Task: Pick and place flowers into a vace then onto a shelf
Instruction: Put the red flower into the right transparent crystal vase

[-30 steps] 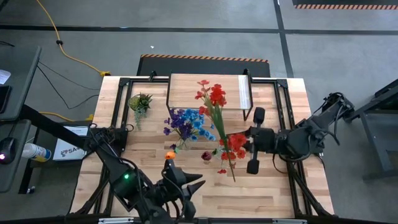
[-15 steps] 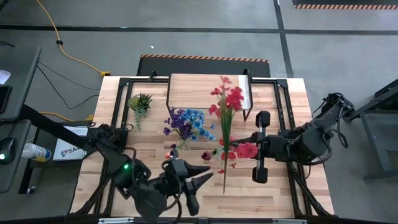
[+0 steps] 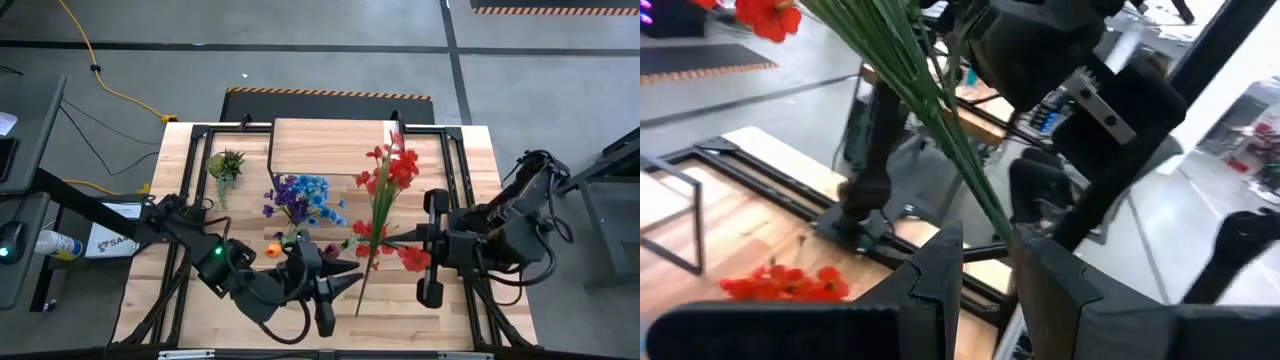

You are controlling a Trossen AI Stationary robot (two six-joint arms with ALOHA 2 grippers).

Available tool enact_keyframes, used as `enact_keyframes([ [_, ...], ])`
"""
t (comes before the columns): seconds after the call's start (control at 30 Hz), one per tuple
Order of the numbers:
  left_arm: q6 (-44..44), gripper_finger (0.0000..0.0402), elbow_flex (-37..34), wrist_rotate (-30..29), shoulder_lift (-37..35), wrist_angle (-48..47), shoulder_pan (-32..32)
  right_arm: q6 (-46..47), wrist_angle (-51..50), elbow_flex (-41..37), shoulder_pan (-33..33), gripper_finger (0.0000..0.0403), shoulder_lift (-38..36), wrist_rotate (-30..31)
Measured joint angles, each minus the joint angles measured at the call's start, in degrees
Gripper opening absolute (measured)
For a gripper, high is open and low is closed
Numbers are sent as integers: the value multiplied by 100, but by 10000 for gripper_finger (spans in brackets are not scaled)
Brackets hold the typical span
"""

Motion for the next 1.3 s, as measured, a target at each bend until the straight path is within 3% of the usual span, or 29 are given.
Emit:
enact_keyframes([
  [0.27,-114,124,0,113,0,27,53,-146,0,1,163,0,0,249],
  [0.73,-169,127,0,206,2,241,59,-105,-1,0,173,0,0,37],
  [1.07,-178,211,0,288,4,224,164,-87,-2,2,173,0,0,-12],
  [1.3,-182,237,0,416,4,138,207,-90,-2,0,173,0,0,-16],
])
